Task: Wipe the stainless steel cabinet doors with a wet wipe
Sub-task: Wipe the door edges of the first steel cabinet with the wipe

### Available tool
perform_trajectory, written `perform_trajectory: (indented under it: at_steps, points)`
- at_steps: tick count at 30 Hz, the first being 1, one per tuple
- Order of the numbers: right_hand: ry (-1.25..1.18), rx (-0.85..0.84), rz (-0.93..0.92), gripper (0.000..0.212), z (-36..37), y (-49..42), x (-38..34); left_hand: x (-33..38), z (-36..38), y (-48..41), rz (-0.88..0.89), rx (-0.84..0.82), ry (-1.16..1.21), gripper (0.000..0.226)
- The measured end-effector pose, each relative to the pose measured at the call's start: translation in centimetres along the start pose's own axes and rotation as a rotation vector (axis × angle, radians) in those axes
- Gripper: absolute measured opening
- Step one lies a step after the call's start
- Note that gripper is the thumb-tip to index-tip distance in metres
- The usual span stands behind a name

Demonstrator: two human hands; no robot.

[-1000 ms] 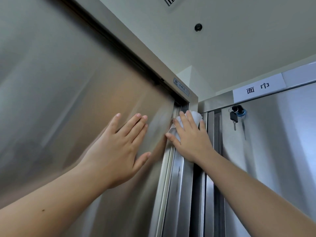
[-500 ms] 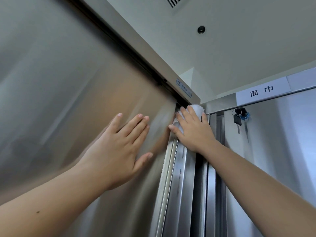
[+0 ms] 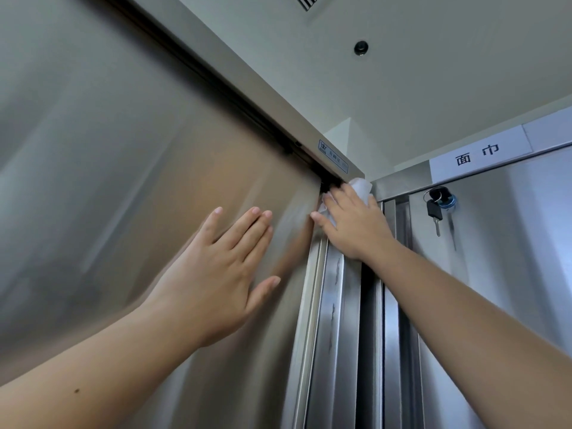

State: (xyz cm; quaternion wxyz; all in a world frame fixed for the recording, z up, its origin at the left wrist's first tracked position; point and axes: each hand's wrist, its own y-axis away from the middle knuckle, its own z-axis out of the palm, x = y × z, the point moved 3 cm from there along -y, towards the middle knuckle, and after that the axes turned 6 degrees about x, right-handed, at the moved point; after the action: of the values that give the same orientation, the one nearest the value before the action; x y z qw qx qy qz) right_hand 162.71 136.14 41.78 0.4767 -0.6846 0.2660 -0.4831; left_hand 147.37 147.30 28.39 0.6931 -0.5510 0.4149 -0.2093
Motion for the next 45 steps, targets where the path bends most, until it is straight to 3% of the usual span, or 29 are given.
perform_trajectory:
  at_steps: [3,8,11,16,22,30,34,37,45]
  points:
    - [0.010,-0.030,-0.002,0.068,0.2,1.8,-0.7,0.0,0.0,0.1,0.009,-0.020,-0.002,0.067]
    - [-0.055,-0.055,-0.174,0.096,-0.2,9.4,-3.0,0.0,-0.4,0.2,-0.019,-0.080,-0.062,0.074]
    - [0.014,-0.068,-0.185,0.102,-0.8,8.5,-2.6,0.1,0.0,0.3,0.005,-0.076,-0.119,0.083]
    - [0.046,-0.103,-0.041,0.071,-0.4,4.5,-1.8,0.1,0.5,0.3,0.012,-0.053,-0.111,0.084]
    - [-0.017,-0.116,-0.113,0.100,0.3,11.6,-4.6,0.4,0.6,0.6,-0.001,-0.046,-0.098,0.082]
    - [0.065,-0.118,-0.039,0.072,-0.3,9.3,-3.8,1.9,0.2,2.5,-0.037,-0.034,-0.091,0.077]
    - [-0.010,-0.091,-0.072,0.083,0.1,14.7,-6.3,2.8,0.3,4.4,-0.015,-0.034,-0.072,0.073]
    - [-0.013,-0.133,-0.090,0.079,-0.2,18.1,-7.7,3.5,0.2,6.2,0.017,-0.049,-0.056,0.070]
    - [0.000,-0.148,0.026,0.085,0.2,15.9,-7.7,5.4,0.4,10.8,0.070,-0.070,-0.040,0.069]
